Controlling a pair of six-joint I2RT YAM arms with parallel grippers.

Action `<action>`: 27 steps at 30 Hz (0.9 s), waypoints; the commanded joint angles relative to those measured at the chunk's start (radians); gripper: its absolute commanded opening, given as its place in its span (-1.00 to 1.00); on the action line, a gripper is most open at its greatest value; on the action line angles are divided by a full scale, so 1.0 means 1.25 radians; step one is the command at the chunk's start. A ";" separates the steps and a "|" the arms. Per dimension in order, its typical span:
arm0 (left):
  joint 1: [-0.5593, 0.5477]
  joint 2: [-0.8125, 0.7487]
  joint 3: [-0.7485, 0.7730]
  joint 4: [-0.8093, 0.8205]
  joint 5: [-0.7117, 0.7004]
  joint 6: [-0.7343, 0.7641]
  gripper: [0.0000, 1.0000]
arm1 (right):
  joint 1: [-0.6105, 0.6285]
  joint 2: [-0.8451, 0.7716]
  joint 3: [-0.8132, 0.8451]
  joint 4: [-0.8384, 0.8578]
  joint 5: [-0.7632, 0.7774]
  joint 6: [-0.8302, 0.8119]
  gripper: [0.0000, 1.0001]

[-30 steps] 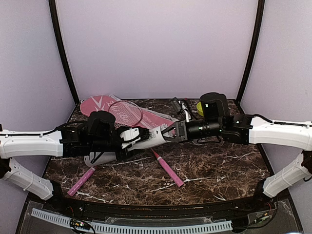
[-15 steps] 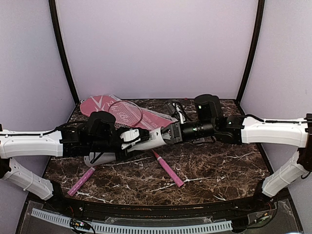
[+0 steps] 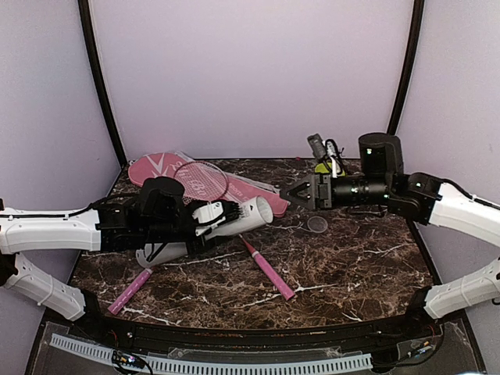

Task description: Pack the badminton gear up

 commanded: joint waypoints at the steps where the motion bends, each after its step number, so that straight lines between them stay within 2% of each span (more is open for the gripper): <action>1: 0.001 -0.005 0.003 0.038 -0.038 -0.008 0.11 | -0.070 -0.061 -0.046 -0.054 0.092 -0.013 0.29; 5: 0.003 -0.007 0.000 0.042 -0.051 -0.007 0.11 | -0.156 -0.036 -0.048 -0.137 0.185 0.021 0.23; 10: 0.003 -0.004 0.006 0.033 -0.031 -0.008 0.11 | -0.235 0.058 -0.038 -0.249 0.293 0.044 0.13; 14: 0.002 -0.006 0.006 0.029 -0.025 -0.005 0.11 | -0.307 0.137 -0.065 -0.244 0.311 0.037 0.06; 16: 0.002 -0.005 0.006 0.027 -0.020 -0.005 0.11 | -0.334 0.181 -0.072 -0.227 0.307 0.028 -0.04; 27: 0.002 0.003 0.009 0.022 -0.015 -0.003 0.11 | -0.345 0.406 0.009 -0.198 0.341 -0.030 -0.20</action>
